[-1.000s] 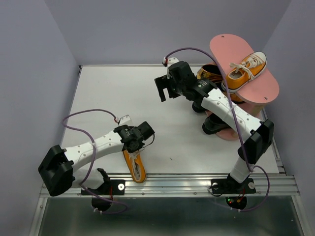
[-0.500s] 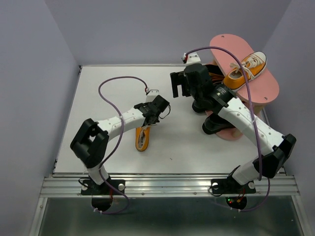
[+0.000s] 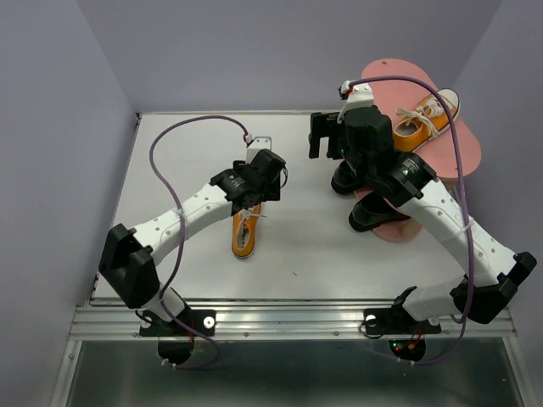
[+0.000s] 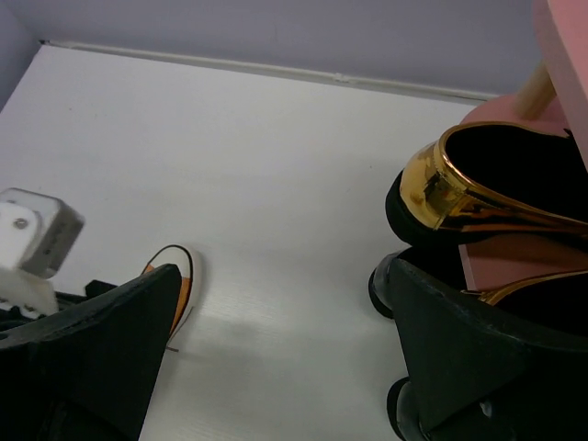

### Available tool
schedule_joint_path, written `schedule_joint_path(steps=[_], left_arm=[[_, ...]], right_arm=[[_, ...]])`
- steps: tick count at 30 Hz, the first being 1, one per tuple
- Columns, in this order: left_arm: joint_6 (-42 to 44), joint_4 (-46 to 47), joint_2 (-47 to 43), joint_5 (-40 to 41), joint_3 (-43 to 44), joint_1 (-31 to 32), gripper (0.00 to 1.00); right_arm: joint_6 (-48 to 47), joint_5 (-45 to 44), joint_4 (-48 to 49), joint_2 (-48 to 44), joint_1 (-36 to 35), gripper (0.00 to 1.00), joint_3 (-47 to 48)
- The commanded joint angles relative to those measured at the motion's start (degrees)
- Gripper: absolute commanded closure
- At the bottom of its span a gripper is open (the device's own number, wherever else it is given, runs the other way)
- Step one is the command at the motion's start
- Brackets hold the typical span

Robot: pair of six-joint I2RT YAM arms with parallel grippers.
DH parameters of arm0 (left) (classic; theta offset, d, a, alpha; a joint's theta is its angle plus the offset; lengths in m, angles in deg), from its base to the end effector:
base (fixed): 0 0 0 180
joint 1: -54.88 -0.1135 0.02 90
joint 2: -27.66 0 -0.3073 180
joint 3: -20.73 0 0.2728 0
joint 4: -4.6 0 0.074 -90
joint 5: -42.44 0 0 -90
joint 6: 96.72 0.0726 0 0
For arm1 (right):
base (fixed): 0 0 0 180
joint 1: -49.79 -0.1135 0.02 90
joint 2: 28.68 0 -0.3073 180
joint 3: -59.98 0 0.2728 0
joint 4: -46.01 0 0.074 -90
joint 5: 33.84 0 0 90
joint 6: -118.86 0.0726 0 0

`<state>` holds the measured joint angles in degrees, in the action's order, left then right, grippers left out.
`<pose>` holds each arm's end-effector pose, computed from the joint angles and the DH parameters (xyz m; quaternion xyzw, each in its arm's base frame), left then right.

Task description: Place and organize the shoes onto the shoe shelf

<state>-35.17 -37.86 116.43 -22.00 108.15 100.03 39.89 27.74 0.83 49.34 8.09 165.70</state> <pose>0.2950 -0.2521 0.3177 0.0444 0.9002 -0.0662 0.4282 0.2688 0.1932 0.4995 -0.0667 0.7922 0.0773 0.6016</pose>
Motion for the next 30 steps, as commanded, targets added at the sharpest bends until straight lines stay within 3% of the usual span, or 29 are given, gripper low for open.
schedule_joint_path(steps=[1, 7, 11, 19, 30], left_arm=[[-5.73, -6.61, -7.45, 1.95, -1.23, 0.73, 0.25], [-18.72, -13.83, -10.28, 2.30, -11.16, 3.18, 0.25], [-22.52, -12.43, -10.46, 1.43, -14.33, 7.32, 0.31], [-22.09, -8.31, -6.69, 1.16, -16.71, 8.38, 0.39], [-19.98, -4.52, 1.14, 2.74, -16.80, 8.03, 0.40]], right_arm=[[0.57, 1.18, 3.46, 0.29, -0.06, 0.00, 0.33], [0.66, 2.14, 3.90, 0.99, -0.06, 0.00, 0.50], [0.66, 3.02, 3.99, 1.61, -0.06, 0.00, 0.85], [0.66, 3.46, 3.90, 1.61, -0.06, 0.00, 1.03], [0.75, 3.55, 3.90, 0.21, -0.06, 0.00, 0.86]])
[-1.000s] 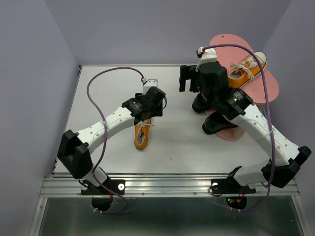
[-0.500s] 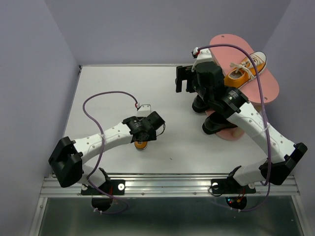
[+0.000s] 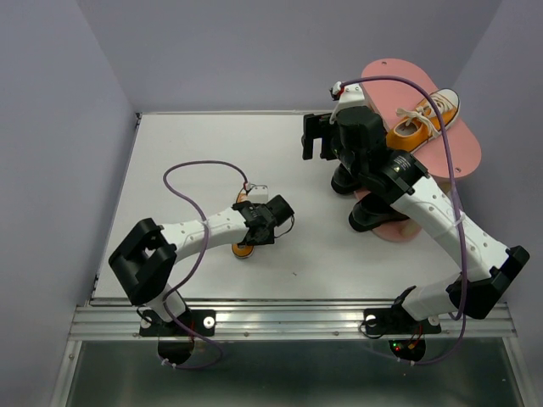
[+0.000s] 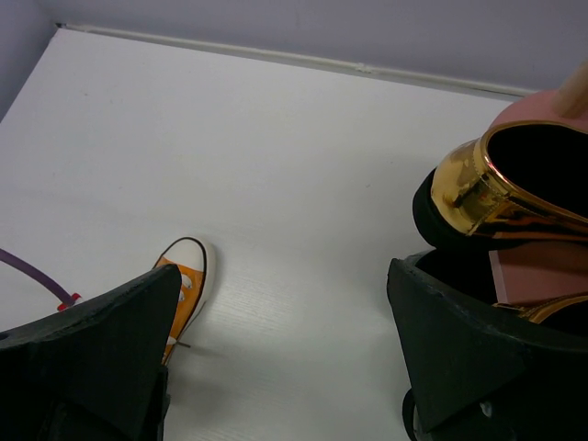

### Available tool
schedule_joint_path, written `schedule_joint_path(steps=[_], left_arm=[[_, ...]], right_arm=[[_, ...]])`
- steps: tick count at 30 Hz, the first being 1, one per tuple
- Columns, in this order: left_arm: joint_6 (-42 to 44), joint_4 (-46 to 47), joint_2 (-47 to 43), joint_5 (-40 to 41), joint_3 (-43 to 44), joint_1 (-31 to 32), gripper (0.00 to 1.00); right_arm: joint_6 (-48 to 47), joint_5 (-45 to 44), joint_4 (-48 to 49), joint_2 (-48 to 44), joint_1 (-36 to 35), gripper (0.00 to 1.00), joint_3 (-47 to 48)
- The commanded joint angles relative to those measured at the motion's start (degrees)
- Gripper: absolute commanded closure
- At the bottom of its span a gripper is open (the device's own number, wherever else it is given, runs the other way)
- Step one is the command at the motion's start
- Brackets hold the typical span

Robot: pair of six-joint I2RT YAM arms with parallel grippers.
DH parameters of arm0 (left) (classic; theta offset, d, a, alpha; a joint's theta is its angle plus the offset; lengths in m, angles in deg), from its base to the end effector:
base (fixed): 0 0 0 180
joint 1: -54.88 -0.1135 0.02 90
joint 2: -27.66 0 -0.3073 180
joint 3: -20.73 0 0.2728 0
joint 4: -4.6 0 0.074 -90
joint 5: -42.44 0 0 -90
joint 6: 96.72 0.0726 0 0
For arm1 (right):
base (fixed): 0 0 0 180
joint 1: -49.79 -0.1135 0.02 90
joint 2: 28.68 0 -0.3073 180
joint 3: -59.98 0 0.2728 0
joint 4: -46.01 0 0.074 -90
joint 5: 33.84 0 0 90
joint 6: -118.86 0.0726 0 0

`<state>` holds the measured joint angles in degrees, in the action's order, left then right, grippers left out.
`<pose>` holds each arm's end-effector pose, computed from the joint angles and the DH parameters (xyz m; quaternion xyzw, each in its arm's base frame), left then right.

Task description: Place and organize the shoes onto the shoe shelf

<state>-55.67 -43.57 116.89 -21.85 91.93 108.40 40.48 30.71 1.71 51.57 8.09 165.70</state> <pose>0.2224 -0.2478 0.2088 -0.0078 0.9551 -0.0204 0.2956 0.2793 0.2071 0.4886 -0.0821 0.7994 0.0946 0.5876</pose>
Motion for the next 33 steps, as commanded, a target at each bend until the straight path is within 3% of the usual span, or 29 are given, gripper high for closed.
schedule_joint_path(steps=[1, 2, 7, 14, 21, 27, 33], left_arm=[[0.43, 1.27, 1.46, 2.76, -0.58, -0.34, 0.43], [0.35, 1.36, 1.73, 2.85, -0.49, -0.43, 0.46], [0.87, -0.39, 1.74, 5.48, 0.91, -0.61, 1.00], [7.36, -2.16, -3.88, 11.20, 2.41, -0.69, 1.00], [25.73, 5.66, -16.26, 5.50, 1.44, -0.96, 1.00], [29.17, 6.72, -24.09, 4.35, 2.75, -1.13, 1.00], [33.74, 9.36, -25.69, 0.49, 6.18, -2.01, 1.00]], right_arm=[[0.16, 0.49, 3.03, -2.29, -0.06, 0.00, 0.94], [0.16, 0.40, 3.03, -2.46, -0.06, 0.00, 1.03], [0.16, -0.21, 2.94, -3.43, -0.06, 0.00, 0.94], [-0.28, -0.91, 2.94, -4.31, -0.06, 0.00, 1.29], [-0.45, -1.00, 3.03, -4.57, -0.06, 0.00, 2.52], [-0.54, -0.56, 3.29, -4.05, -0.06, 0.00, 4.19], [-0.98, -1.61, 3.21, -3.34, -0.06, 0.00, 5.77]])
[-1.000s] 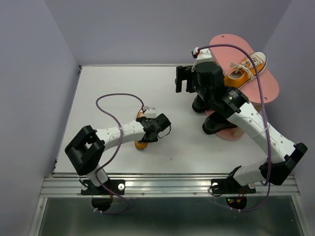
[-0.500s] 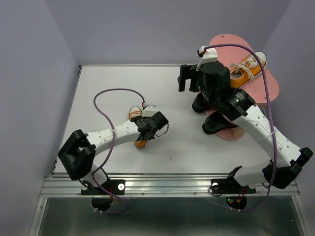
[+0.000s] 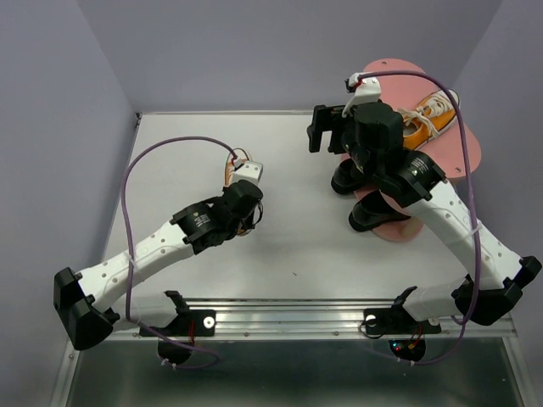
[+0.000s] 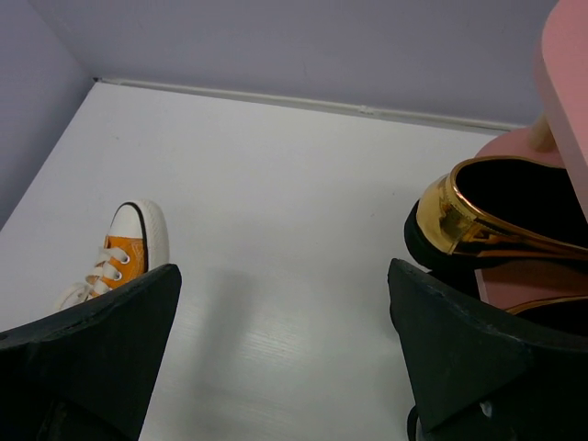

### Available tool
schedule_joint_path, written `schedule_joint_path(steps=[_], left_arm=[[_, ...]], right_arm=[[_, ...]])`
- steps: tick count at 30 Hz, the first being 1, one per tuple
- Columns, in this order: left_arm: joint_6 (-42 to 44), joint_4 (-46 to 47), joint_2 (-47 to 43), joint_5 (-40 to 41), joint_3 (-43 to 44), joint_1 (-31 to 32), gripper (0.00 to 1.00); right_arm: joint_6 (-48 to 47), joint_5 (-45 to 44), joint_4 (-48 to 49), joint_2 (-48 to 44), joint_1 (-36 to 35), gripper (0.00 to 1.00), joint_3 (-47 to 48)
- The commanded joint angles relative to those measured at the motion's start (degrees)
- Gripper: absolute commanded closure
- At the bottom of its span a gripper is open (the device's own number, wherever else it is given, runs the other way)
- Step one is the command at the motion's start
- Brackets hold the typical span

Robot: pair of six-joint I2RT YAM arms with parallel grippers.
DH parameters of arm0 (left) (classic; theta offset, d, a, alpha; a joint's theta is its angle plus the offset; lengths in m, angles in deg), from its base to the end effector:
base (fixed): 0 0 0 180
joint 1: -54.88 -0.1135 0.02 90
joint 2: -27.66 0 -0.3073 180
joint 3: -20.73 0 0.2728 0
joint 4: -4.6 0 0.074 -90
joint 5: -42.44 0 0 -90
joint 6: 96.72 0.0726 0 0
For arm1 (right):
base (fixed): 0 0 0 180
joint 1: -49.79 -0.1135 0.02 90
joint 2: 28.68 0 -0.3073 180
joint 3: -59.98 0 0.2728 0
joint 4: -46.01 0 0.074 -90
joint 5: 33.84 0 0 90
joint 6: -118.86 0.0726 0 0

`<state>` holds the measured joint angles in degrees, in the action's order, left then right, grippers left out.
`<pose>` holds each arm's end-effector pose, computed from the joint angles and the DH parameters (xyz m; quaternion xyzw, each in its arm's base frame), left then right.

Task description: Place and organize the shoes onto the shoe shelf

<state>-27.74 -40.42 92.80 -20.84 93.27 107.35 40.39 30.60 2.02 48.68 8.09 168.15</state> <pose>0.1912 -0.1953 0.3427 0.1384 0.8680 -0.0907 0.4681 0.2619 0.1914 0.5213 -0.0662 0.7736 0.1165 0.6193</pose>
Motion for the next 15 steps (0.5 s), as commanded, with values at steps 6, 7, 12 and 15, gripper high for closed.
schedule_joint_path(steps=[6, 7, 12, 15], left_arm=[[9.85, 8.14, 2.53, -3.86, 9.51, -1.14, 1.00], [10.46, 9.36, 3.05, -4.56, 11.08, -1.23, 1.00], [17.65, 12.62, 7.80, -14.29, 18.81, -3.95, 1.00], [21.09, 14.73, 11.14, -21.26, 24.00, -5.62, 1.00]], right_arm=[[-2.56, -6.60, 1.14, -0.46, -0.06, 0.00, 6.76], [-2.74, -6.95, 1.14, -0.63, -0.06, 0.00, 6.84], [-5.54, -9.42, 2.98, -0.72, -0.06, 0.00, 10.00], [-6.87, -10.56, 4.22, -0.02, -0.06, 0.00, 12.29]])
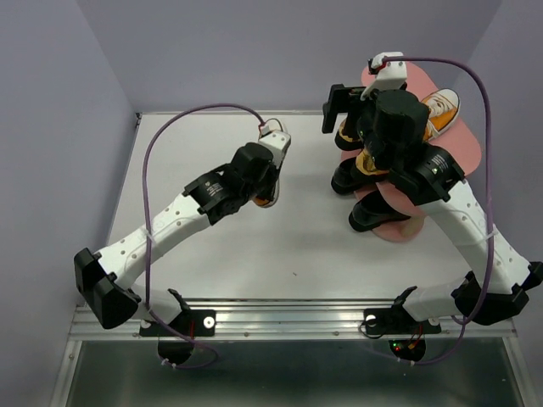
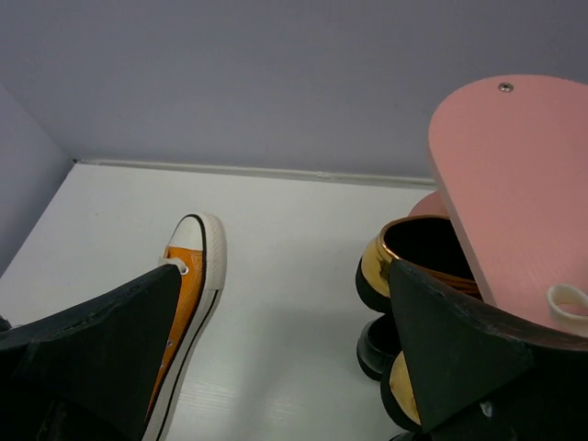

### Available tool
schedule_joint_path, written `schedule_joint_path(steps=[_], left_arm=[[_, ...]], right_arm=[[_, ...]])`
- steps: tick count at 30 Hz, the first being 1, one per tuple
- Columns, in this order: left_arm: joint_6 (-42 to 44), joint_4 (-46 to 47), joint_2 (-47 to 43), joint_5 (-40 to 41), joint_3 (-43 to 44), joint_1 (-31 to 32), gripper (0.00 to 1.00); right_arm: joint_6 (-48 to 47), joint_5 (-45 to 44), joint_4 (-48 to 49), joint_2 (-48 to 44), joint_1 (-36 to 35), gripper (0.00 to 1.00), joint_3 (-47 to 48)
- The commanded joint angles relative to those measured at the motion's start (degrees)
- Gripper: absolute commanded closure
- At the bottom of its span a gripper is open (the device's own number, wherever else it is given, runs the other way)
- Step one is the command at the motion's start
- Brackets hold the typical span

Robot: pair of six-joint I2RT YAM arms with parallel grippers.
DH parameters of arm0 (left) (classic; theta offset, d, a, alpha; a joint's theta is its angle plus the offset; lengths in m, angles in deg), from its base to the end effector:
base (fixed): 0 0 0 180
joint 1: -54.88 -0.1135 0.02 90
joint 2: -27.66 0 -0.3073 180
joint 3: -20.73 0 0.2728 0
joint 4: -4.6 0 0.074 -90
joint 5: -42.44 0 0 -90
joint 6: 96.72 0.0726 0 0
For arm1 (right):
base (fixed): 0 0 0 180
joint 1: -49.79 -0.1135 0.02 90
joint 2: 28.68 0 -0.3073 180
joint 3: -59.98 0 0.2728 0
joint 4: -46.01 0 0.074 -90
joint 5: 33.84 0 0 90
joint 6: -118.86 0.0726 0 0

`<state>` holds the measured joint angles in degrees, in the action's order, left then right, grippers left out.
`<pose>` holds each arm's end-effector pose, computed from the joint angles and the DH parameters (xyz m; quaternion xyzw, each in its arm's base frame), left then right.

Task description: Place and organize the shoes onto the shoe shelf

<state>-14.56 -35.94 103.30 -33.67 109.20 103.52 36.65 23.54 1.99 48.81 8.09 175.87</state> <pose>0.2362 -0.2419 0.4046 0.2375 0.8181 -0.1518 0.5013 0.2513 0.1715 0.5697 -0.0270 0.7352 0.0808 0.6725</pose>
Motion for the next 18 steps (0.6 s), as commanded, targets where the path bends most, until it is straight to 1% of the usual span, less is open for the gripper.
schedule_joint_path(steps=[1, 2, 3, 4, 7, 9, 12, 13, 18], left_arm=[[11.23, 10.52, 2.65, -9.92, 10.86, -2.14, 1.00], [12.57, 10.43, 3.63, -11.41, 12.28, -2.58, 1.00], [13.80, 10.26, 4.69, -15.34, 13.95, -3.11, 1.00], [16.16, 9.82, 6.70, -17.21, 16.75, -3.20, 1.00], [18.03, 8.51, 9.78, -19.51, 20.90, -3.82, 1.00], [17.86, 8.50, 10.23, -20.13, 21.26, -4.43, 1.00], [16.63, 9.38, 9.01, -20.39, 17.76, -6.45, 1.00], [16.19, 9.99, 7.87, -20.39, 14.79, -6.98, 1.00], [13.55, 11.39, 4.70, -19.78, 5.55, -10.93, 1.00]], right_arm=[[-3.39, -3.85, 5.02, -0.06, -0.06, 0.00, 5.97], [-3.92, -4.46, 5.38, -0.06, -0.06, 0.00, 6.59], [-4.10, -4.64, 5.64, 0.02, -0.06, 0.00, 7.21], [-4.36, -4.82, 5.91, 0.03, -0.06, 0.00, 8.26], [-4.54, -4.30, 6.09, 0.20, -0.06, 0.00, 9.76], [-4.72, -3.24, 6.00, 0.29, -0.06, 0.00, 9.68], [-4.80, -2.18, 5.04, 1.16, -0.06, 0.00, 9.76], [-4.72, -1.92, 3.90, 1.69, -0.06, 0.00, 10.11], [-4.45, 0.80, 2.13, 4.07, -0.06, 0.00, 11.43]])
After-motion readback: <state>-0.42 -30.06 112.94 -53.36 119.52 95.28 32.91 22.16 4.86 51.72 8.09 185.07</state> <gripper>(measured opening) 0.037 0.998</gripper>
